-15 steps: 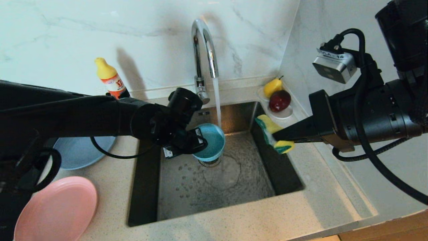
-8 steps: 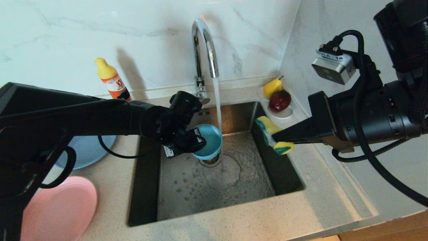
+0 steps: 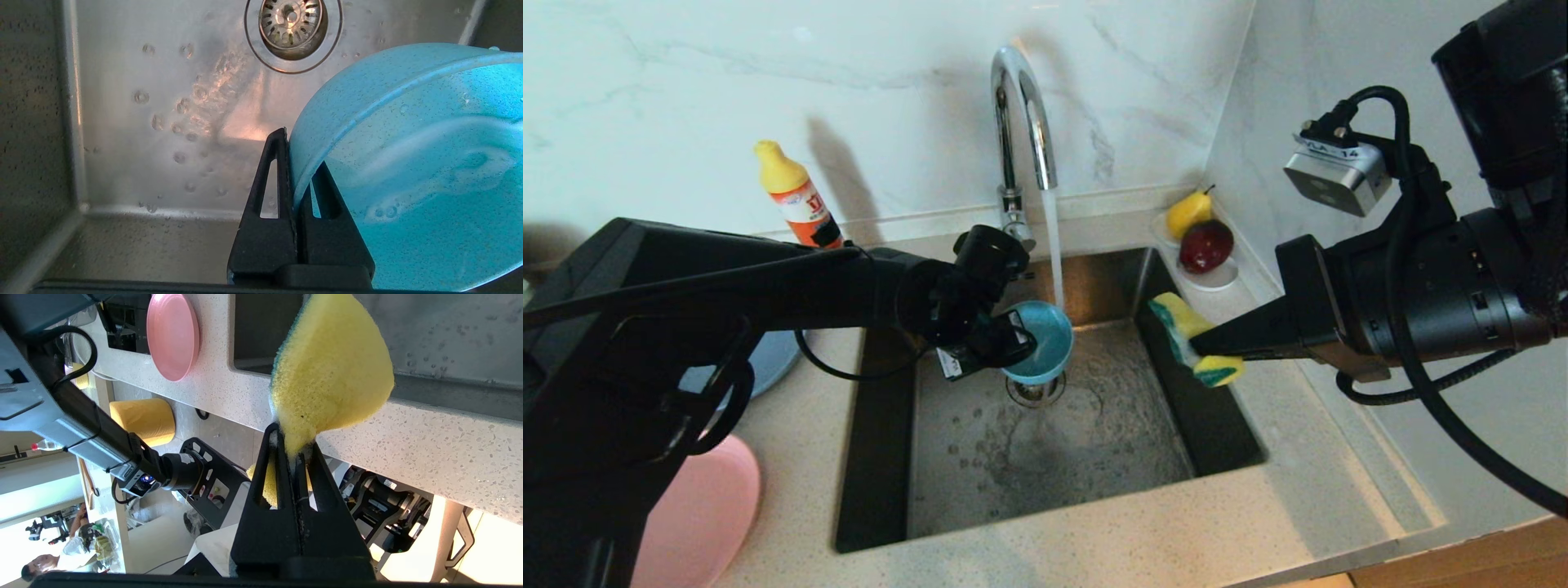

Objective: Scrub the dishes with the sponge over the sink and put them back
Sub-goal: Rinse the bowl

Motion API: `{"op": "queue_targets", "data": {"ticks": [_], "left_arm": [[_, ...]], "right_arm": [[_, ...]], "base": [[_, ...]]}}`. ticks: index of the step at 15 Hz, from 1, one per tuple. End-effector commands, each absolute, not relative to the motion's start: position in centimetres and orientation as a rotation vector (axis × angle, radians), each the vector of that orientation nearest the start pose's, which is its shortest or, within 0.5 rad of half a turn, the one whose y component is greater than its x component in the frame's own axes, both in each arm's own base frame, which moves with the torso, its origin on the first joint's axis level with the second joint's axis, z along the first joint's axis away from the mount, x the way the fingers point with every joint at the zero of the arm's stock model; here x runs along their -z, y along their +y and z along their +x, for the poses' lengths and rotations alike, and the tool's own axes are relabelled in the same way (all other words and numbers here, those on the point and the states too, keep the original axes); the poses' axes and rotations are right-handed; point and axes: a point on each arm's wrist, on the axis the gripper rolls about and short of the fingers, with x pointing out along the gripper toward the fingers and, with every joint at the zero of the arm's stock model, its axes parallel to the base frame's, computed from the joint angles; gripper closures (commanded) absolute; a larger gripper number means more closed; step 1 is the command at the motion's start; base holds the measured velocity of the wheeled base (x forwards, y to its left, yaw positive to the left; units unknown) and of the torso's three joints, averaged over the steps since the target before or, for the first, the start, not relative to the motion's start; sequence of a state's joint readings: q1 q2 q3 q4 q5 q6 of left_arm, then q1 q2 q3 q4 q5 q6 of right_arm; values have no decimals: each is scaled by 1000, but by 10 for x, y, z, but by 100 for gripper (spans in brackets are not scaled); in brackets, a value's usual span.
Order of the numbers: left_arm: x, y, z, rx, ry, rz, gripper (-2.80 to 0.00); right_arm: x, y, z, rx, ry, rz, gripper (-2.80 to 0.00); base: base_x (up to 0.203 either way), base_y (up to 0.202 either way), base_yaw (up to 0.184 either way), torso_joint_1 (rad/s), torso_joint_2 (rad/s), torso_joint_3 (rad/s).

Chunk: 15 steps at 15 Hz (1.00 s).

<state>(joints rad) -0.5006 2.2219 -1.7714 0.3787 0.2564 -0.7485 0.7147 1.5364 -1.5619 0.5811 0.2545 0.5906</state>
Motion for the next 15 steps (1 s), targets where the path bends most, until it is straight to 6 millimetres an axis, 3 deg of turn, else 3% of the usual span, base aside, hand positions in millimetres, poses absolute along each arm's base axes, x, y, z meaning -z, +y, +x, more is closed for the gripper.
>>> {"op": "queue_targets", "data": {"ticks": [1, 15], "left_arm": [[-152, -210, 395, -70, 802, -405, 0], [-152, -208, 390, -105, 855, -412, 0]], "right_arm": [[-327, 166, 183, -745, 818, 402, 0], [-324, 167, 183, -742, 830, 403, 0]], "base": [[0, 0, 0, 0, 0, 0], [0, 0, 0, 0, 0, 0]]}}
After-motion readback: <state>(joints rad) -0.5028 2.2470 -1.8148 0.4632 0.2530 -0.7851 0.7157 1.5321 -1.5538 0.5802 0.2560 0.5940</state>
